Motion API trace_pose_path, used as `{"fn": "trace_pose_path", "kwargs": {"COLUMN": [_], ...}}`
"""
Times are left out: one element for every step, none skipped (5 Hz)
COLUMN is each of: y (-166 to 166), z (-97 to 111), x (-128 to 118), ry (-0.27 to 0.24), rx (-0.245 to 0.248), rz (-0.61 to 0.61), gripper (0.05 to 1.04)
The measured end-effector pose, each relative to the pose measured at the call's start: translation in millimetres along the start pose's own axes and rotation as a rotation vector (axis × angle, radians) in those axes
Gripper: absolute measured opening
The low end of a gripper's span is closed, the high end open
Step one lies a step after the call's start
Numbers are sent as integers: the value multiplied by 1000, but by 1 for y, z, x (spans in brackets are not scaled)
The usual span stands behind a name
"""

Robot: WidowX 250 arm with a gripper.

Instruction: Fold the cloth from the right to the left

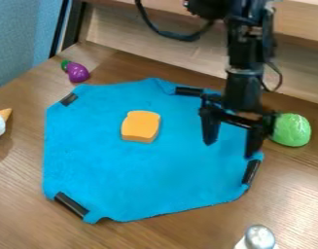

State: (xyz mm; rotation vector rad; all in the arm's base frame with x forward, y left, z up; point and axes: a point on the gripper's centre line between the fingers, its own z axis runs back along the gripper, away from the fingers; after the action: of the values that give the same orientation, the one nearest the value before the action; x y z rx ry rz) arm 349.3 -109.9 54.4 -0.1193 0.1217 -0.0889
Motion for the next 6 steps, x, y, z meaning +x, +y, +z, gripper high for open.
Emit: {"fn": "trace_pose_path", "kwargs": {"y": [-17,-28,-33,-36,-35,-37], "z": [-3,-7,-20,-31,-33,-33], "x": [0,-1,-1,2,5,7], "ry": [-23,-25,-14,-19,-33,-44], "rx": [24,37,73,115,123,116], "rz": [31,52,54,54,55,46], "gripper": [1000,1000,1000,917,714,449]}}
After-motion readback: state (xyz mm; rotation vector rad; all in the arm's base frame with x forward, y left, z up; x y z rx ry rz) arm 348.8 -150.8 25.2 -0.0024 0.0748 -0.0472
